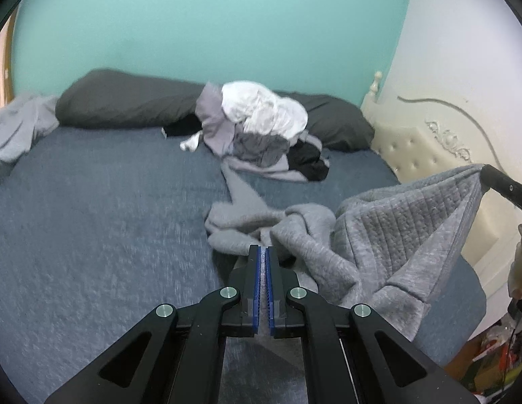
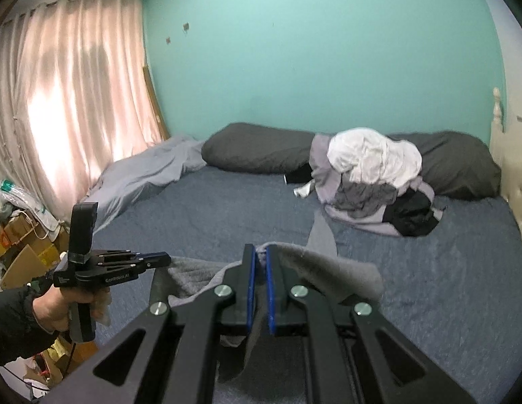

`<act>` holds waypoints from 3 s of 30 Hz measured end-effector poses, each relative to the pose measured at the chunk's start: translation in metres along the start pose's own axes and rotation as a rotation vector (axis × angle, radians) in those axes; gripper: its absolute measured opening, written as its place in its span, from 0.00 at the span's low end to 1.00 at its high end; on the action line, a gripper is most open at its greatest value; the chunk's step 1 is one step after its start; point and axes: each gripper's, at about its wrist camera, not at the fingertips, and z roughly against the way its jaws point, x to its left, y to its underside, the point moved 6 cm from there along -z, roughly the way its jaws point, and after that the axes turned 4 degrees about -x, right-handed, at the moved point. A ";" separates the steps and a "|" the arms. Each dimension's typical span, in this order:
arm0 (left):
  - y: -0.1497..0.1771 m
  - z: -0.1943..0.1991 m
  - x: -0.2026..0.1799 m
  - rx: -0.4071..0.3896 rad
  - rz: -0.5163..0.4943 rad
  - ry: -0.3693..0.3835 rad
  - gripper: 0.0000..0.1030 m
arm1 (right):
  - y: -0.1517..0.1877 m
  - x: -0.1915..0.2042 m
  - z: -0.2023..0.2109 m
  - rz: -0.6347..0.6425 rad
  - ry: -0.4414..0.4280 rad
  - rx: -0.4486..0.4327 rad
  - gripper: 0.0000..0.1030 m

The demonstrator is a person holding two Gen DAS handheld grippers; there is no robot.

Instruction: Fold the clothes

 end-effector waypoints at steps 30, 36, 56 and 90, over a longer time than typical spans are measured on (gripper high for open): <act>0.029 -0.049 0.042 0.166 0.025 -0.039 0.03 | 0.003 -0.016 -0.042 -0.032 0.012 0.150 0.05; 0.071 -0.106 0.075 0.268 0.058 -0.071 0.03 | 0.064 -0.048 -0.110 -0.098 0.007 0.261 0.05; 0.109 -0.109 0.155 0.245 0.224 -0.174 0.35 | 0.141 -0.095 -0.196 -0.203 0.044 0.368 0.06; 0.167 -0.134 -0.020 0.396 -0.166 0.137 0.58 | 0.153 -0.096 -0.188 -0.222 0.047 0.384 0.06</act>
